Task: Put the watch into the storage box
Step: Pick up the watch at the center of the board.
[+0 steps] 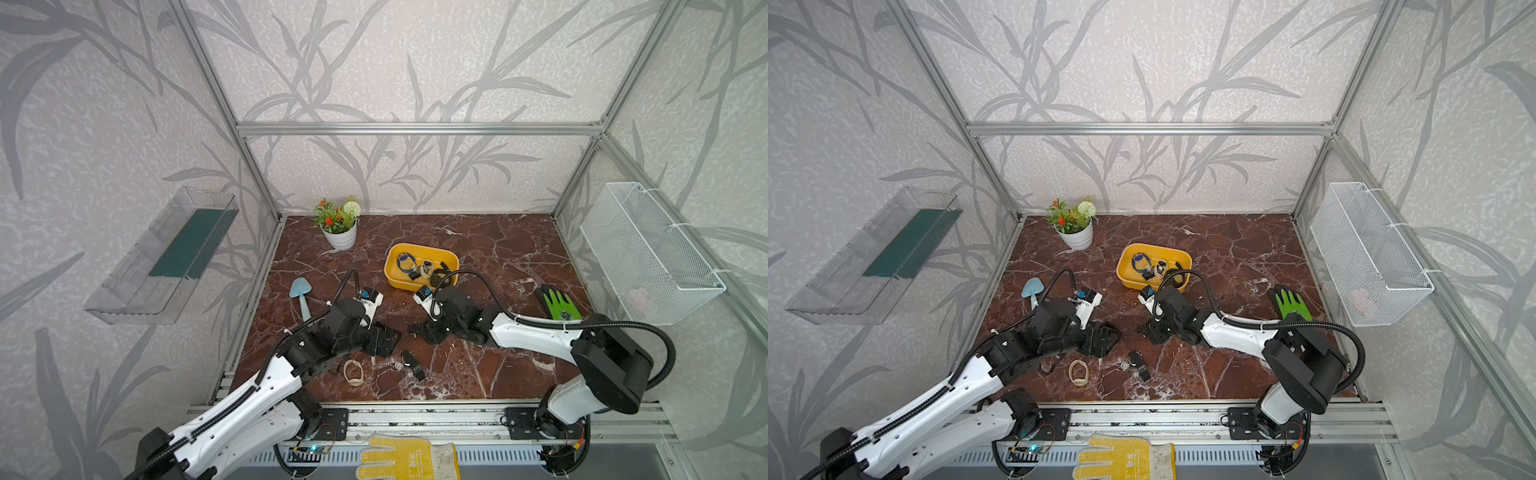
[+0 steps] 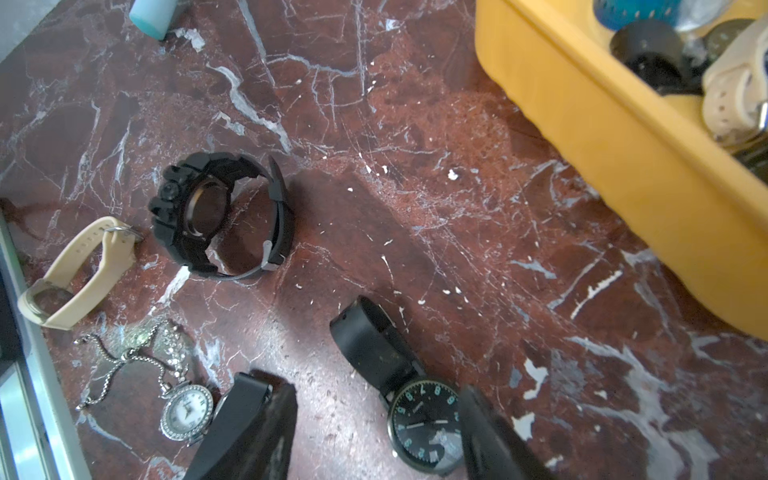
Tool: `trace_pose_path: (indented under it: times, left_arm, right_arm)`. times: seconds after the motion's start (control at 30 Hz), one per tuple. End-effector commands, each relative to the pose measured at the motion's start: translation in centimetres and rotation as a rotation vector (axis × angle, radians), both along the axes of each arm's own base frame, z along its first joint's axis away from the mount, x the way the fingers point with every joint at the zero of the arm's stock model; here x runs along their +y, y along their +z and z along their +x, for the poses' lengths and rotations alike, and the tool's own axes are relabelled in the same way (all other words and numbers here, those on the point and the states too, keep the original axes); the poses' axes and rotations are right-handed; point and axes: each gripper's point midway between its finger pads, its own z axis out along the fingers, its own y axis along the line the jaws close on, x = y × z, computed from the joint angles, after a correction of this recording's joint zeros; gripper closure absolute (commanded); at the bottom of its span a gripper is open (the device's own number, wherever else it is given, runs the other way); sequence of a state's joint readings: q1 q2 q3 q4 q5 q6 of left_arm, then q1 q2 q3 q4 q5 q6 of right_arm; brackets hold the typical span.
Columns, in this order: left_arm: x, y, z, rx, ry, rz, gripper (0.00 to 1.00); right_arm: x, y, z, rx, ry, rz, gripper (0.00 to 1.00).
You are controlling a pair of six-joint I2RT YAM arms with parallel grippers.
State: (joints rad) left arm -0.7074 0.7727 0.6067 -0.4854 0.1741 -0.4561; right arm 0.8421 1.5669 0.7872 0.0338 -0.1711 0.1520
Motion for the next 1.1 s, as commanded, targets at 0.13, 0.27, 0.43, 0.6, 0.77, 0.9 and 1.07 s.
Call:
trace_pose_path:
  times: [0.13,0.27,0.43,0.6,0.77,0.9,1.07]
  left_arm:
    - [2.5,-1.1,-0.6,-0.027,0.12,-0.031,0.01]
    - [2.2,-1.1,-0.7,-0.025,0.109,-0.037,0.01]
    - [1.6,-1.8,-0.7,0.005,0.083,-0.026,0.01]
    - [1.2,-2.1,-0.7,0.02,0.07,-0.022,0.01]
    - [1.3,-1.9,-0.8,0.015,0.072,-0.028,0.01]
    - [1.3,-1.9,-0.8,0.013,0.074,-0.031,0.01]
    - [1.2,-1.9,-0.8,0.014,0.07,-0.03,0.01]
  right_arm:
    - [2.2,-0.3,-0.4,-0.013,0.099,-0.01,0.37]
    - [2.3,-1.2,-0.2,-0.013,0.097,-0.035,0.37]
    - [2.5,-1.8,0.1,-0.02,0.111,-0.062,0.41]
    - [2.6,-3.1,0.5,-0.02,0.128,-0.101,0.46]
    - [2.7,-3.9,0.9,-0.022,0.125,-0.127,0.5]
    - [2.8,-4.5,1.2,-0.022,0.126,-0.145,0.6]
    - [2.8,-4.4,1.4,-0.029,0.116,-0.143,0.66]
